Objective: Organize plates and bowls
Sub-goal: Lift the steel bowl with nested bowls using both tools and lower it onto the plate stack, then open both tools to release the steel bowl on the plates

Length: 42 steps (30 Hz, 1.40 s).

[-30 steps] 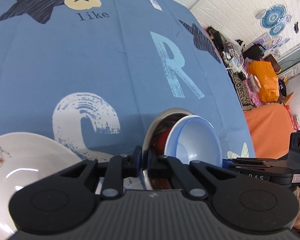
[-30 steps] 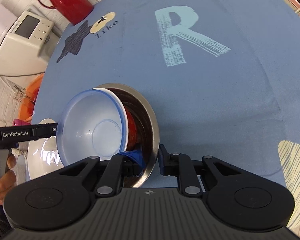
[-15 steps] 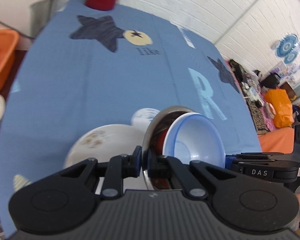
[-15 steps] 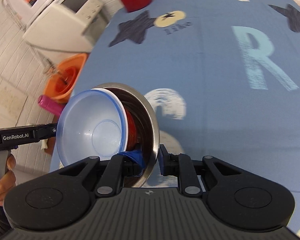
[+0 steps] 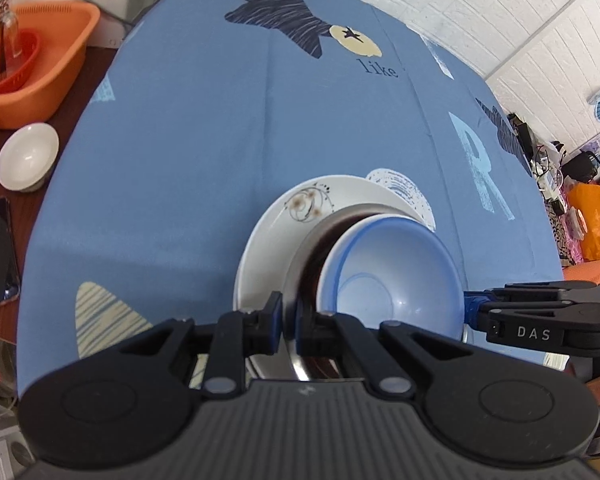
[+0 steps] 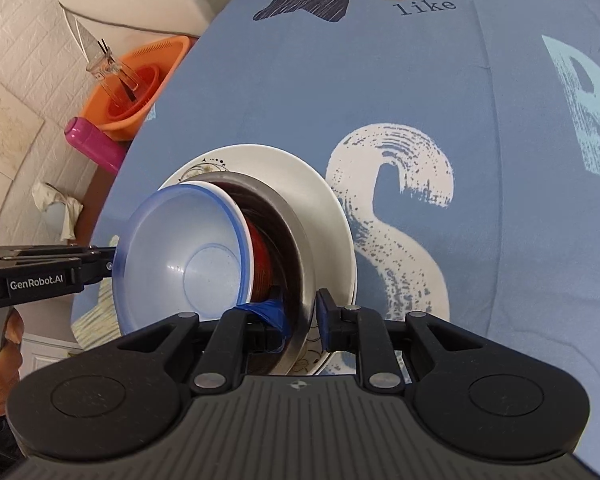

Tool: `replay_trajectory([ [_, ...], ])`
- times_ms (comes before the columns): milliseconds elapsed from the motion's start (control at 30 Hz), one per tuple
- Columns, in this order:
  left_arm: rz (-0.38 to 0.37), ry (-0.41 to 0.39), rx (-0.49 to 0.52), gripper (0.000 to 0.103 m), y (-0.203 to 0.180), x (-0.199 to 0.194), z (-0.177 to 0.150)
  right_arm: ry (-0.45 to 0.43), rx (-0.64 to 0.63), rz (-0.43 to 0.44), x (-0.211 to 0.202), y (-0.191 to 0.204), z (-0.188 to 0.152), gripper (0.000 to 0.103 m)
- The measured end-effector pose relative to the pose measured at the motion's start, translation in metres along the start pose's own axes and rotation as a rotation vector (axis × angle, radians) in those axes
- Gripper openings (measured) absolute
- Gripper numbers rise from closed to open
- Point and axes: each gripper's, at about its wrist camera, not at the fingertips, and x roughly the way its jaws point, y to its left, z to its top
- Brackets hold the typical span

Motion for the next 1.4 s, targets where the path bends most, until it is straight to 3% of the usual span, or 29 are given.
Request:
replay_trajectory([
  [267,0.028,-0.045,0.022,0.003,-0.002,-0.01,0.003,-0.038,-0.023,-0.045,-0.005,0.001,0.002,0.005],
  [300,0.037,-0.064,0.024,0.013,-0.002,-0.015,0.004,-0.066,-0.018,-0.039,-0.009,0.001,0.003,0.006],
  [367,0.09,-0.134,0.03,0.055,-0.003,-0.026,0.005,-0.129,-0.006,-0.045,-0.023,-0.003,0.004,0.007],
  [400,0.086,-0.173,0.033,0.061,-0.002,-0.033,0.004,-0.167,-0.002,-0.042,-0.031,-0.005,0.004,0.007],
  [567,0.064,-0.299,0.02,0.062,-0.01,-0.064,0.001,-0.312,0.033,-0.025,-0.06,-0.014,-0.012,0.008],
  [800,0.031,-0.388,0.065,0.063,-0.057,-0.074,-0.025,-0.423,0.034,-0.145,-0.068,-0.011,-0.054,0.009],
  [867,0.015,-0.402,0.083,0.064,-0.074,-0.072,-0.037,-0.418,0.02,-0.116,-0.065,-0.013,-0.064,0.009],
  [933,-0.009,-0.426,0.102,0.064,-0.092,-0.069,-0.049,-0.419,0.039,-0.031,-0.062,-0.021,-0.077,0.009],
  [1000,-0.016,-0.45,0.129,0.066,-0.11,-0.066,-0.061,-0.465,0.111,0.05,-0.063,-0.028,-0.092,0.01],
  [1067,-0.013,-0.492,0.148,0.066,-0.127,-0.065,-0.073,-0.504,0.155,0.076,-0.066,-0.032,-0.102,0.01],
  [1167,0.01,-0.545,0.156,0.067,-0.148,-0.062,-0.091,-0.647,0.224,0.076,-0.077,-0.041,-0.125,0.011],
  [1300,0.052,-0.558,0.214,0.068,-0.17,-0.06,-0.122,-0.709,0.346,0.029,-0.09,-0.062,-0.152,0.014],
  [1400,0.067,-0.561,0.248,0.069,-0.181,-0.058,-0.149,-0.812,0.399,0.007,-0.102,-0.073,-0.181,0.015],
])
